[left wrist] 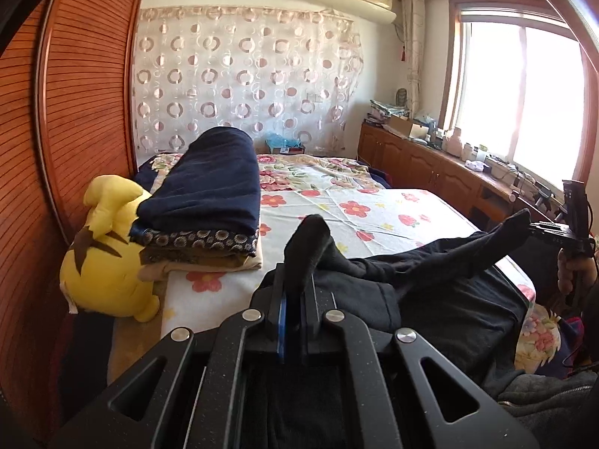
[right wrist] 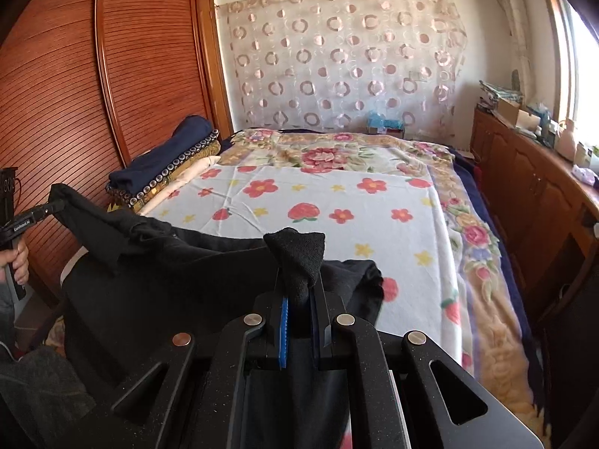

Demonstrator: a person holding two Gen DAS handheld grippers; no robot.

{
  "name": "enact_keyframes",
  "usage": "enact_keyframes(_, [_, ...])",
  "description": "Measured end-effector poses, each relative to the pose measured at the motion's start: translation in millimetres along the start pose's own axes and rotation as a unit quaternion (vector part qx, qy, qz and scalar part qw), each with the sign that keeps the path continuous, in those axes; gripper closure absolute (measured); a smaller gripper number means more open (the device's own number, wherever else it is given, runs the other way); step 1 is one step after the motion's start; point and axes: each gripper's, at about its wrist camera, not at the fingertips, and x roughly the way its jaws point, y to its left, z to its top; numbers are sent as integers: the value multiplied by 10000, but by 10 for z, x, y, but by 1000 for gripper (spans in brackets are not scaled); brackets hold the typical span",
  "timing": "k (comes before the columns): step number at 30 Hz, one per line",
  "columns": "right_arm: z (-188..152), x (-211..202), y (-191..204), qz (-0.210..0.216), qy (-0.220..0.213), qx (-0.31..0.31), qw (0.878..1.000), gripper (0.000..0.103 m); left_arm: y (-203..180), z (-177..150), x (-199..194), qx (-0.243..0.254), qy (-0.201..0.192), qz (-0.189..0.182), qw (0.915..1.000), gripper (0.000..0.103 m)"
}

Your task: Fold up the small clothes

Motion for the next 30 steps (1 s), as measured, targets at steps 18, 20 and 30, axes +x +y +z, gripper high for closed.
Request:
enact_keyframes(18, [-527, -7, 55, -175, 1042, 42, 9944, 94, 122, -506, -70, 55, 763, 479, 9959, 76])
enact_keyframes(20, [-472, -52, 65, -171, 1031, 22, 9945, 89, 132, -459, -128, 57, 651, 483, 9967, 65])
enact_keyframes(30, [-284, -320, -22, -459, 814, -160, 9955, 76, 175, -90, 283, 162, 648, 493, 9965, 28])
